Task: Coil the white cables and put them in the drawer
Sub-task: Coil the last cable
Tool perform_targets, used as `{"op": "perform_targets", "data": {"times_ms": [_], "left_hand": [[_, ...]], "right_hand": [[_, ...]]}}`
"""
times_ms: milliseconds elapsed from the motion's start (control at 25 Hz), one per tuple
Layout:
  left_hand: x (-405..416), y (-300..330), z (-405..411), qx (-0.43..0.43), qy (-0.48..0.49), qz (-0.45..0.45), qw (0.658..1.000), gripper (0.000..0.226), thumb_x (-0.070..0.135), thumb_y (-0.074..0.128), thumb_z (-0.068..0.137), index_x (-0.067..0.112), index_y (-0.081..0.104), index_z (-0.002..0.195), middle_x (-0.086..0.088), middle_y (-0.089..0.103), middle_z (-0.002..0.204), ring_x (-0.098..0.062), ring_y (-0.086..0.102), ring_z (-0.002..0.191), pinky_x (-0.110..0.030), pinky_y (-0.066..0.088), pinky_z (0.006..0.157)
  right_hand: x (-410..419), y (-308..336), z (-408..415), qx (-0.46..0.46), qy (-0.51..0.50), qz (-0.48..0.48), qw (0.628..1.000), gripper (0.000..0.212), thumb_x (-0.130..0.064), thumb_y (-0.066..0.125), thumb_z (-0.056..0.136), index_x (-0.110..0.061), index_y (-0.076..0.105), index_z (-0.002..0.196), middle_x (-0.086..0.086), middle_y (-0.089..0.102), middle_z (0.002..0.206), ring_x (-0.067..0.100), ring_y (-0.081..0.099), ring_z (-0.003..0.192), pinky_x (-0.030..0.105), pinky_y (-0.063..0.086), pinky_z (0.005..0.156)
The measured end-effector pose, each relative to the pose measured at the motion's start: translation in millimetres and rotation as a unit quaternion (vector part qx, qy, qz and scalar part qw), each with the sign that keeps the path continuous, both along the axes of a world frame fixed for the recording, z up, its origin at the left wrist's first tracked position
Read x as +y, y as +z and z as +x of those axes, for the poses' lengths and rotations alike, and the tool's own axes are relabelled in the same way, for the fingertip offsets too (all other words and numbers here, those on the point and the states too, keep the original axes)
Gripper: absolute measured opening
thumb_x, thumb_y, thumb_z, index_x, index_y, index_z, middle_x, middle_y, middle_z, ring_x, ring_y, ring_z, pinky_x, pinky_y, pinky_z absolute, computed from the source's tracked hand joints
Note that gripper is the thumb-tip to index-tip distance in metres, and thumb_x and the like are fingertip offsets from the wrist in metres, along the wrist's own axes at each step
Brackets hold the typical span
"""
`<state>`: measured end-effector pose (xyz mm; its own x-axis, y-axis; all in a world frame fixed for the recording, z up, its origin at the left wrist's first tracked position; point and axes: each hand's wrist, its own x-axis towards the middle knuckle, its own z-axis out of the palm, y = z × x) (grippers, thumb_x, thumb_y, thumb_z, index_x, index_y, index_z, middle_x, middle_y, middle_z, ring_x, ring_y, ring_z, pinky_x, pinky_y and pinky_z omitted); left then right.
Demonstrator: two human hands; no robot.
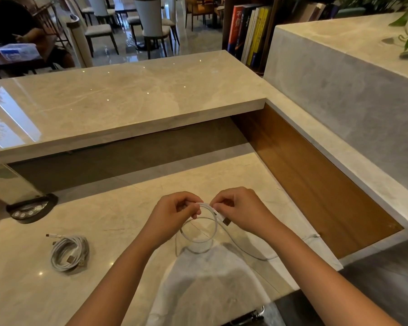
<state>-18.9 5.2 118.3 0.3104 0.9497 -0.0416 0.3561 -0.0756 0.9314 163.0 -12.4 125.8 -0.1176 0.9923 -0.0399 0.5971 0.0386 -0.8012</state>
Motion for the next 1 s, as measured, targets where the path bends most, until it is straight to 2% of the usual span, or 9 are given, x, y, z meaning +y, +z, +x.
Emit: {"op": "perform_targets", "data": {"times_ms": [80,200,320,440,600,720,800,920,1000], "left_hand": [[-0.9,-1.0,5.5,-0.028,0.034,-0.015,0.999,0.014,0.002,0.059,0.085,0.008,0.071,0.084,-0.002,0.068,0.066,-0.005,0.060,0.059,-0.014,0.044,0.054],[-1.2,-4.2,15.3,-0.072,0.079,-0.066,0.992,0.012,0.003,0.059,0.085,0.007,0.070,0.082,-0.002,0.070,0.065,-0.006,0.060,0.058,-0.016,0.043,0.051],[-0.8,-7.2,22.7,-0.135,0.106,-0.122,0.978,0.013,0.001,0.057,0.086,0.004,0.069,0.085,0.001,0.071,0.064,-0.003,0.061,0.057,-0.013,0.042,0.050],[-0.4,-9.6,27.1,-0.205,0.144,-0.163,0.954,0.014,-0.001,0.057,0.086,0.005,0.068,0.081,0.000,0.071,0.065,-0.004,0.062,0.058,-0.013,0.040,0.048],[2.3,-10.7,23.5,-0.246,0.162,-0.182,0.938,0.013,-0.001,0.056,0.087,0.002,0.068,0.083,-0.005,0.070,0.069,-0.009,0.063,0.062,-0.015,0.042,0.049],[2.5,-5.8,14.5,-0.158,0.104,-0.136,0.972,0.013,0.007,0.058,0.087,0.008,0.071,0.083,0.001,0.071,0.067,-0.005,0.064,0.064,-0.016,0.046,0.058],[1.8,-0.1,10.9,-0.080,0.072,-0.087,0.990,0.013,0.011,0.061,0.086,0.012,0.073,0.080,0.004,0.070,0.064,-0.001,0.063,0.062,-0.011,0.047,0.059],[0.8,3.8,12.7,-0.052,0.053,-0.086,0.994,0.016,0.012,0.057,0.089,0.013,0.071,0.083,0.003,0.064,0.062,-0.002,0.058,0.056,-0.012,0.046,0.057],[0.3,3.1,13.0,-0.090,0.037,-0.154,0.983,0.021,0.012,0.052,0.092,0.012,0.071,0.082,0.002,0.060,0.062,-0.005,0.055,0.055,-0.016,0.047,0.054]], "right_hand": [[-4.2,-0.7,-3.5,-0.044,-0.006,0.047,0.998,0.015,-0.018,0.059,0.088,-0.016,0.073,0.090,0.000,0.072,0.082,0.015,0.064,0.071,0.030,0.053,0.067],[-9.9,-7.5,-11.9,-0.263,-0.021,0.197,0.944,0.003,-0.013,0.070,0.079,-0.014,0.072,0.080,0.003,0.066,0.080,0.022,0.058,0.077,0.033,0.045,0.059],[-6.6,-7.3,-14.7,-0.294,-0.026,0.211,0.932,0.002,-0.010,0.068,0.080,-0.009,0.070,0.080,0.007,0.062,0.078,0.024,0.055,0.075,0.030,0.039,0.055],[-10.8,-3.1,-18.7,-0.196,0.002,0.107,0.975,0.018,-0.023,0.049,0.091,-0.012,0.063,0.088,0.002,0.059,0.079,0.018,0.052,0.072,0.023,0.031,0.060],[-9.0,0.7,-14.2,-0.008,-0.066,0.001,0.998,0.026,-0.017,0.061,0.086,-0.024,0.064,0.111,-0.001,0.070,0.082,0.008,0.059,0.068,0.016,0.041,0.066],[3.3,9.5,5.2,0.269,-0.052,-0.152,0.950,0.029,-0.003,0.065,0.083,-0.021,0.066,0.105,0.003,0.072,0.073,0.010,0.064,0.068,0.020,0.048,0.066],[5.0,10.7,13.1,0.385,-0.033,-0.177,0.905,0.028,0.001,0.062,0.084,-0.017,0.066,0.103,0.005,0.072,0.074,0.012,0.063,0.068,0.022,0.050,0.067],[4.9,6.9,10.6,0.347,-0.041,-0.122,0.929,0.017,-0.002,0.061,0.084,-0.014,0.069,0.092,0.005,0.072,0.075,0.014,0.060,0.069,0.025,0.048,0.067],[7.0,3.7,6.4,0.323,-0.062,-0.087,0.940,0.014,-0.006,0.057,0.088,-0.012,0.069,0.091,0.004,0.071,0.074,0.014,0.059,0.066,0.025,0.046,0.063]]}}
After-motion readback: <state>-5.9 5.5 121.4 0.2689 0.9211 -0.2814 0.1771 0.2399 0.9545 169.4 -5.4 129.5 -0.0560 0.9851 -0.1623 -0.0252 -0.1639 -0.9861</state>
